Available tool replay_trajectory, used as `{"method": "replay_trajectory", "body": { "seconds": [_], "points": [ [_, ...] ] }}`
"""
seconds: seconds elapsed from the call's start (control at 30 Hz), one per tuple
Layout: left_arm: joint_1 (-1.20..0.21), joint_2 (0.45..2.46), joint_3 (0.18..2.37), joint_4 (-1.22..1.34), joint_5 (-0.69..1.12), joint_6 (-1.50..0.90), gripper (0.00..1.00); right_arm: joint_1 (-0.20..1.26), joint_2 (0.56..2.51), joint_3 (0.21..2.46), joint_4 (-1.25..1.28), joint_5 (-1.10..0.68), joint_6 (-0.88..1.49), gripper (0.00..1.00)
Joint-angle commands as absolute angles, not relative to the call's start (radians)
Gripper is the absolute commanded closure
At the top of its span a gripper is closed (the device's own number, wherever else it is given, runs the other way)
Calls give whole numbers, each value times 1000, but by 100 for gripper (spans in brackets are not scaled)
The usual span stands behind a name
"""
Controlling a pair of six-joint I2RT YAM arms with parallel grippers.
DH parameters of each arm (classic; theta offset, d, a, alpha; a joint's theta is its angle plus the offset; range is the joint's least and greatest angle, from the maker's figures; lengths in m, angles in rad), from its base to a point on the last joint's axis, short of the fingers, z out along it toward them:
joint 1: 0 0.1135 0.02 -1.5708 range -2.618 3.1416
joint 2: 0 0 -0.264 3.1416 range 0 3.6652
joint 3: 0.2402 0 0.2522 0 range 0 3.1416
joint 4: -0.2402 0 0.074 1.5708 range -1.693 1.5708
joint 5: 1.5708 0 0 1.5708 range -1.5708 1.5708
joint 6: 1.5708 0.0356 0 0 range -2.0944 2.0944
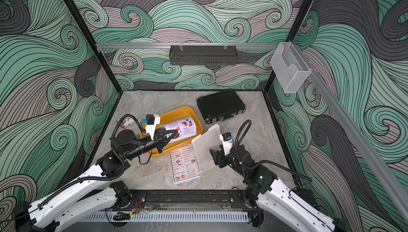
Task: Replace the menus in the menu holders
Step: Adjust the menu holder at the center of the board, then insert the menu into the menu holder.
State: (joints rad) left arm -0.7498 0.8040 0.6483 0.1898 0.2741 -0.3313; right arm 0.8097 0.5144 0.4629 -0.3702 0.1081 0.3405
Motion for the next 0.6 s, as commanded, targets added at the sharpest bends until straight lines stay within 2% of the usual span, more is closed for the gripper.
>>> {"method": "replay_trajectory", "body": {
  "seconds": [0.0,0.57],
  "points": [
    [-756,829,658,284,334,-277,100,813,501,466,-427,132,315,35],
    [-756,916,607,361,331,-395,100,813,511,486,-440,127,306,35]
  ]
}}
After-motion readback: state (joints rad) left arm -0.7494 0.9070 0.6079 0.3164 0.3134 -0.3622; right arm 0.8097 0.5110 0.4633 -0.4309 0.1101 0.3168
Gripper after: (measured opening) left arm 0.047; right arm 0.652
